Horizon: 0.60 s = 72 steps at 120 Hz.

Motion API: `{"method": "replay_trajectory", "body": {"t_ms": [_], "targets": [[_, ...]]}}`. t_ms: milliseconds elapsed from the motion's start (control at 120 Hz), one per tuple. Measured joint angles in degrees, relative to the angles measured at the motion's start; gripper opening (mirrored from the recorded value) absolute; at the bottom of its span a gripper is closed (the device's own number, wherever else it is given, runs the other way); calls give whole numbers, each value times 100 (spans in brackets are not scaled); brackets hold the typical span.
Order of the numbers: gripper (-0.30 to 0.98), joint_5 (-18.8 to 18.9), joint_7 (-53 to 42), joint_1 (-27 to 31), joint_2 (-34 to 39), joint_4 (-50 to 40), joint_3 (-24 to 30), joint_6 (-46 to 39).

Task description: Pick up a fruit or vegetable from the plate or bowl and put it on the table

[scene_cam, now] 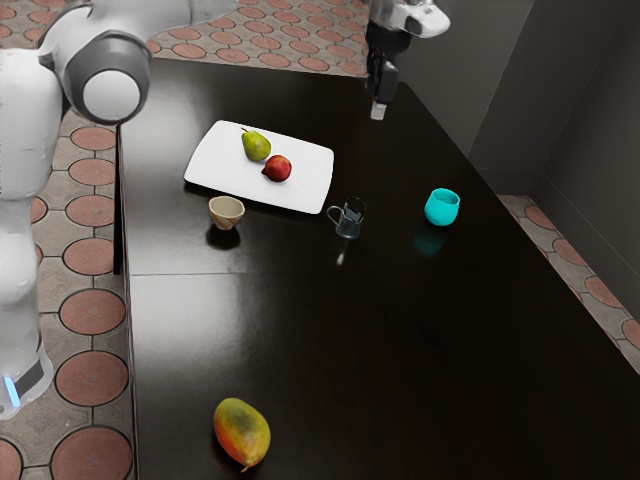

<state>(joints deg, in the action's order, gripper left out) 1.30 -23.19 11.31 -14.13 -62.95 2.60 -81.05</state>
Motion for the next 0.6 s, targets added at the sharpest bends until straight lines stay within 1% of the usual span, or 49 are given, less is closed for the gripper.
{"method": "replay_trajectory", "body": {"t_ms": [183,217,250,325,383,458,600], "targets": [[69,187,-849,26,-75,-348,-9,-477],[68,199,-991,48,55,-729,-19,-672],[68,209,-1128,112,311,-1309,-28,-909],[68,224,-1425,389,832,-2452,-39,-1404],[69,229,-1633,569,1034,-2974,-129,-1746],[69,235,-1876,799,1038,-3216,-266,-2055],[69,234,-2296,1244,857,-3382,-311,-2418]]}}
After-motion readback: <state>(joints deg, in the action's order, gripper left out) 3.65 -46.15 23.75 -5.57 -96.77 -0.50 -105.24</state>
